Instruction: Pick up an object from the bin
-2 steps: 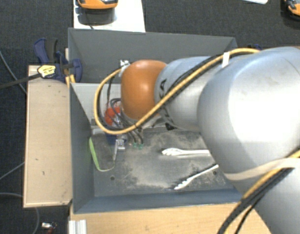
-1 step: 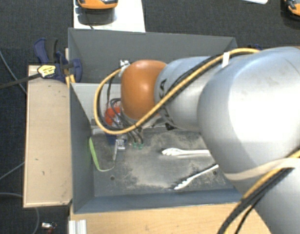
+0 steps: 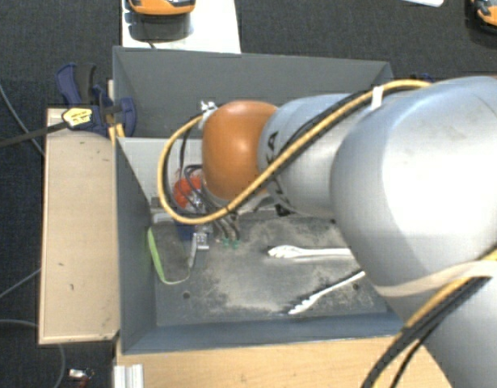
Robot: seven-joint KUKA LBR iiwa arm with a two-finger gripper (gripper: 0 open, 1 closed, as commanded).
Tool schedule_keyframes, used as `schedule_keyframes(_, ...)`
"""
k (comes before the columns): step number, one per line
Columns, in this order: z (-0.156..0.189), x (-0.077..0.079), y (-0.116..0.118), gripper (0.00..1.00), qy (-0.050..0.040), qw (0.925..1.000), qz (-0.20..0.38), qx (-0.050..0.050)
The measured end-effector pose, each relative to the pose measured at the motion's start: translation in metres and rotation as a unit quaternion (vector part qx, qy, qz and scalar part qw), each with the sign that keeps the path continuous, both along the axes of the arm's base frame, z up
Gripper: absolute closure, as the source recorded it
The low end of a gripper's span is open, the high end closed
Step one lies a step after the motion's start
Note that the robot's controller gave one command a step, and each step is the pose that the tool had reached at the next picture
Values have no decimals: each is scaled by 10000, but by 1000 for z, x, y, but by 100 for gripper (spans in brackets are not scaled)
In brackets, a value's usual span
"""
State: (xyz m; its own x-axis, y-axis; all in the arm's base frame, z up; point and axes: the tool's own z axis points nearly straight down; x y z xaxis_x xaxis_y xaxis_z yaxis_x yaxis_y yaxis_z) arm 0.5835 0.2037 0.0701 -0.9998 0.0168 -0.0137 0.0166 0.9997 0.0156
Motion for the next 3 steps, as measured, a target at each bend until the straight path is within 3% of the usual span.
schedule_keyframes(1, 1, -3, -8, 0, 7, 10000, -70, 1)
schedule_keyframes(2, 4, -1, -15, 100, -4, 9999, 163, -1)
schedule_keyframes(3, 4, -1, -15, 100, -5, 9999, 164, -1)
